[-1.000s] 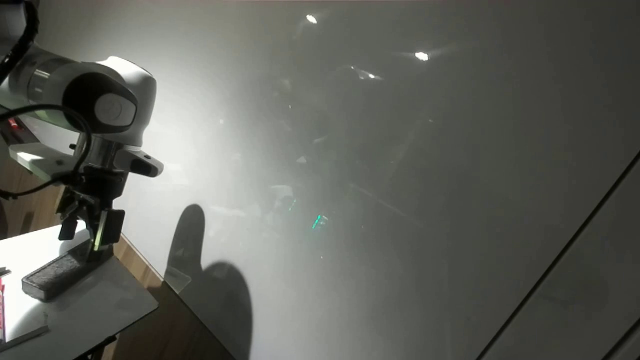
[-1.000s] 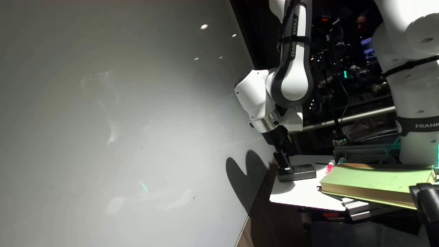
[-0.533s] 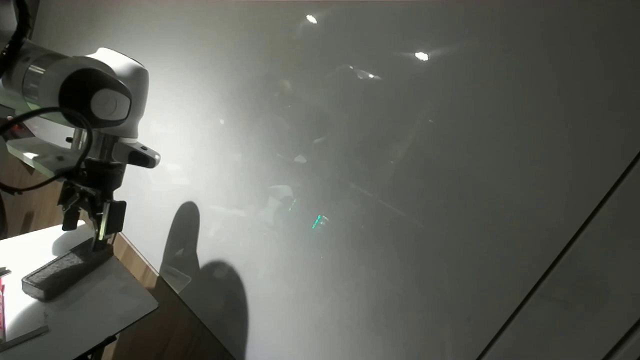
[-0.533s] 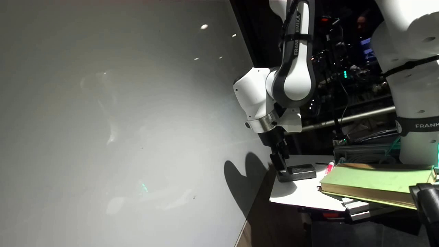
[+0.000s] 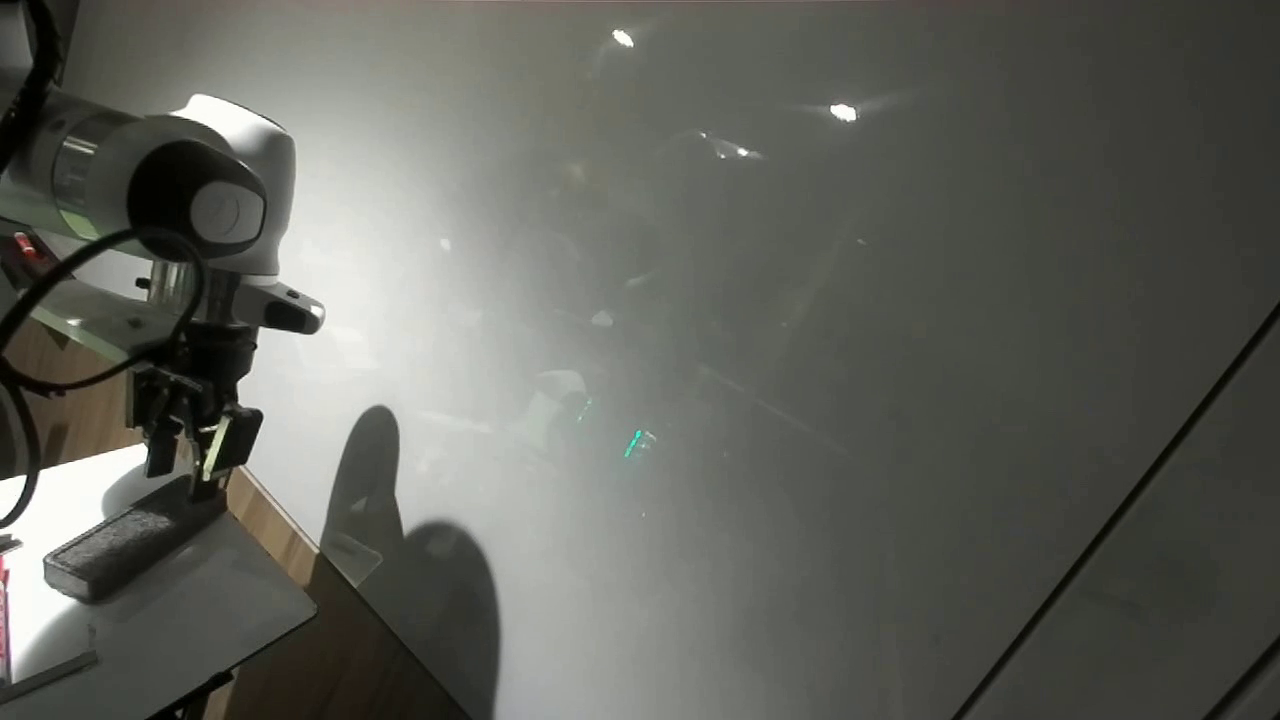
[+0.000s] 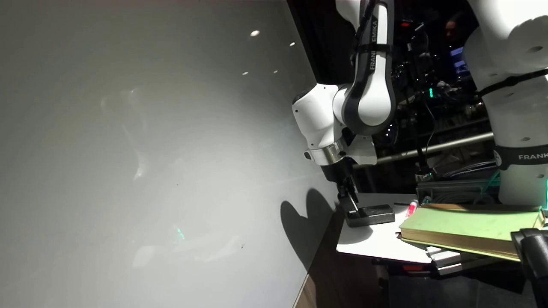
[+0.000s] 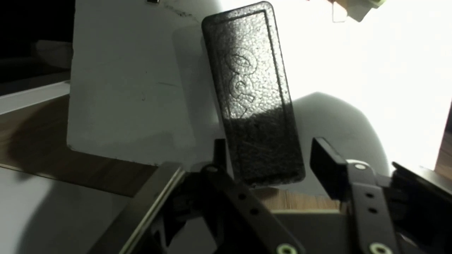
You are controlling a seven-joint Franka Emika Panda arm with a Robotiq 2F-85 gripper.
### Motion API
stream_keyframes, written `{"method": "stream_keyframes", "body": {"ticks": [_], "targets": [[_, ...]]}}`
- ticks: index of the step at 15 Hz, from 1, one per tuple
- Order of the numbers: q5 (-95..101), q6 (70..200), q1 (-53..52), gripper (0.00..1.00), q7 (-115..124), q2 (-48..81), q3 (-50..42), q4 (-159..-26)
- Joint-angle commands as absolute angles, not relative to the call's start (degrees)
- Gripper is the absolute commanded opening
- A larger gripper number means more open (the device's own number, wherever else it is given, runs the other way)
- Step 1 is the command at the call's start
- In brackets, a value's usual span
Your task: Pick up the board eraser and erase the words on the marker board
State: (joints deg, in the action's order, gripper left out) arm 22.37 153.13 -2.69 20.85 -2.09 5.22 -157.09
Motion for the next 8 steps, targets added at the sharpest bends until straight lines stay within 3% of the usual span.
{"method": "stream_keyframes", "body": {"ticks": [1,3,8], "targets": [[25.4,155.3,-2.2,0.95,20.7,-0.4,4.6,-156.9],[25.9,155.5,-2.4,1.0,20.8,0.3,4.5,-156.9],[28.0,156.9,-2.8,1.0,21.0,3.4,3.8,-155.7]]}}
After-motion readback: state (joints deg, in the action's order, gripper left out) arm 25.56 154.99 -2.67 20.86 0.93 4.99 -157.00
